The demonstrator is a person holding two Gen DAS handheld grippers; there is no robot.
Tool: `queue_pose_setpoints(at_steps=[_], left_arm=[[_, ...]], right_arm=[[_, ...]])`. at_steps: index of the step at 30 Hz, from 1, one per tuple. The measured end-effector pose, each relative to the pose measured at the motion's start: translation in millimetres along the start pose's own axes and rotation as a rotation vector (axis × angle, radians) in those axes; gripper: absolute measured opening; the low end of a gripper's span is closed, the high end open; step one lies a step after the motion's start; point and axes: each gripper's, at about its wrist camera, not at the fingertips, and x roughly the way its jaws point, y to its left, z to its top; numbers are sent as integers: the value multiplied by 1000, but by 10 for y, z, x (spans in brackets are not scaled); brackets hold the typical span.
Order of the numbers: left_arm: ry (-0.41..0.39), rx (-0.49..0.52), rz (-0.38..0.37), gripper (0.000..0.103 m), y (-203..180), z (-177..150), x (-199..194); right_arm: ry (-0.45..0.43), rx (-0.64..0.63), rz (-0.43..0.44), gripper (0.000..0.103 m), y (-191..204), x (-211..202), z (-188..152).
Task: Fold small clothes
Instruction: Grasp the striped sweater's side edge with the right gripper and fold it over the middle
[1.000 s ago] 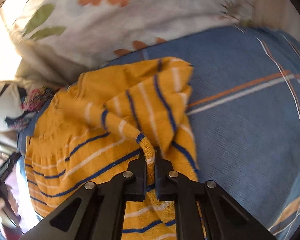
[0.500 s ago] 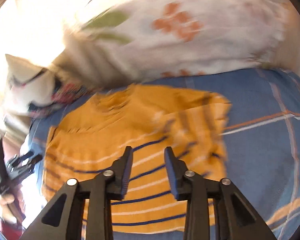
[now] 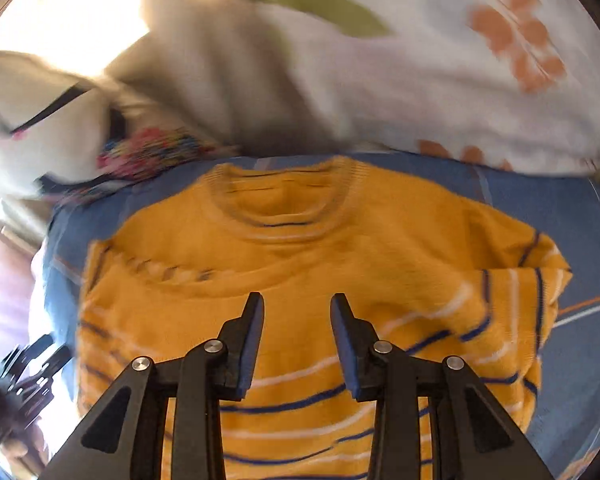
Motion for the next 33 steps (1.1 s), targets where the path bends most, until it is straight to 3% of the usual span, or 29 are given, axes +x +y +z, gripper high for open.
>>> queue_pose_setpoints(at_steps=[5, 10, 19, 23, 33], left_arm=[[38, -135, -73, 55, 187, -131, 110], [95, -141, -55, 55, 211, -217, 199], [100, -178, -84, 55, 274, -333, 225], [92, -190, -104, 55, 269, -322, 229], [77, -264, -221, 55, 312, -382, 178]], right_arm=[[74, -129, 187, 45, 760, 46, -41], [197, -163, 332, 45, 1349, 361, -120], [269, -214, 213, 50, 1724, 801, -141], [276, -227, 216, 62, 1780, 844, -142], [330, -107, 257, 62, 1712, 1006, 11]])
